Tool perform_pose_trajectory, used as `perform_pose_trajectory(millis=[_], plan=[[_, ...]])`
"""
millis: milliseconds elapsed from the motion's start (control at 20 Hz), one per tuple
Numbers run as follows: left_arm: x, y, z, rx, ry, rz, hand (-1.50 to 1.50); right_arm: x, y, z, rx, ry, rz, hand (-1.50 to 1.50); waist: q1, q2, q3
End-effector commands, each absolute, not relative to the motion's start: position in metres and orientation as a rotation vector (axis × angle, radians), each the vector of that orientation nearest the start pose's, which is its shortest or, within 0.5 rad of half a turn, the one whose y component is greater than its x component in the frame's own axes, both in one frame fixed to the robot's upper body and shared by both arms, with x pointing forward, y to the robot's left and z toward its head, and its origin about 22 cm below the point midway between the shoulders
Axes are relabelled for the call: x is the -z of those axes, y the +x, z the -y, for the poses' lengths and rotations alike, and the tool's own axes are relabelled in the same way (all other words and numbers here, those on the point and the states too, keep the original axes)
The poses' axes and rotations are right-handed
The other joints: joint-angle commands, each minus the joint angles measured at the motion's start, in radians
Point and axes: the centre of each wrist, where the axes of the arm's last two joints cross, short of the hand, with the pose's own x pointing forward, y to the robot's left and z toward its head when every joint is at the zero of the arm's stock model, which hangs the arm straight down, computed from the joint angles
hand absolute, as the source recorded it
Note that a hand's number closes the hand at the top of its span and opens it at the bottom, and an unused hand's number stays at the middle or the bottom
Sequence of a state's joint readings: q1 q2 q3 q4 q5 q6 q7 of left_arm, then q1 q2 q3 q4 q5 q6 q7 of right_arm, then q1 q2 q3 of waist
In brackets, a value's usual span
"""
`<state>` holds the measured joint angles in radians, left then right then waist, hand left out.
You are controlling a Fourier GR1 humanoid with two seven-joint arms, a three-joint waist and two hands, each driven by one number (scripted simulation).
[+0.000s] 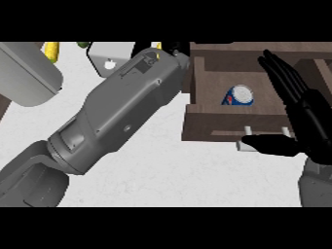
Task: Pick up the can, place it into the drawer and close the drawer
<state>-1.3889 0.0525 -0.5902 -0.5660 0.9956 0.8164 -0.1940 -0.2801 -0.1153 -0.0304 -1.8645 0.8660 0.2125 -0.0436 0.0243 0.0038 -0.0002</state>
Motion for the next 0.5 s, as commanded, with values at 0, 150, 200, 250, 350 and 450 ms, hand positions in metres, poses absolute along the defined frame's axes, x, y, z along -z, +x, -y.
perform_pose_trajectory(millis=[0, 150, 200, 250, 350, 450], plan=[[-0.201, 0.422, -0.015, -0.136, 0.009, 1.711, -1.5, -0.128, 0.301, 0.205, -1.019, -0.853, 1.859, -1.5, 0.016, -0.007, 0.0], [-0.207, 0.419, -0.01, -0.142, 0.012, 1.72, -1.5, -0.119, 0.332, 0.211, -1.123, -0.937, 1.792, -1.5, 0.021, -0.002, 0.0], [-0.203, 0.42, -0.019, -0.153, 0.006, 1.7, -1.5, -0.116, 0.335, 0.207, -1.155, -0.95, 1.772, -1.5, 0.02, -0.003, 0.0], [-0.199, 0.42, -0.02, -0.161, 0.037, 1.7, -1.5, -0.106, 0.337, 0.198, -1.172, -0.977, 1.755, -1.5, 0.013, -0.003, 0.0], [-0.215, 0.421, -0.027, -0.176, 0.037, 1.702, -1.5, -0.095, 0.348, 0.192, -1.15, -0.992, 1.755, -1.5, 0.008, -0.003, 0.001], [-0.204, 0.427, -0.05, -0.172, 0.048, 1.704, -1.5, -0.077, 0.357, 0.19, -1.157, -0.995, 1.725, -1.5, 0.008, -0.001, 0.001]])
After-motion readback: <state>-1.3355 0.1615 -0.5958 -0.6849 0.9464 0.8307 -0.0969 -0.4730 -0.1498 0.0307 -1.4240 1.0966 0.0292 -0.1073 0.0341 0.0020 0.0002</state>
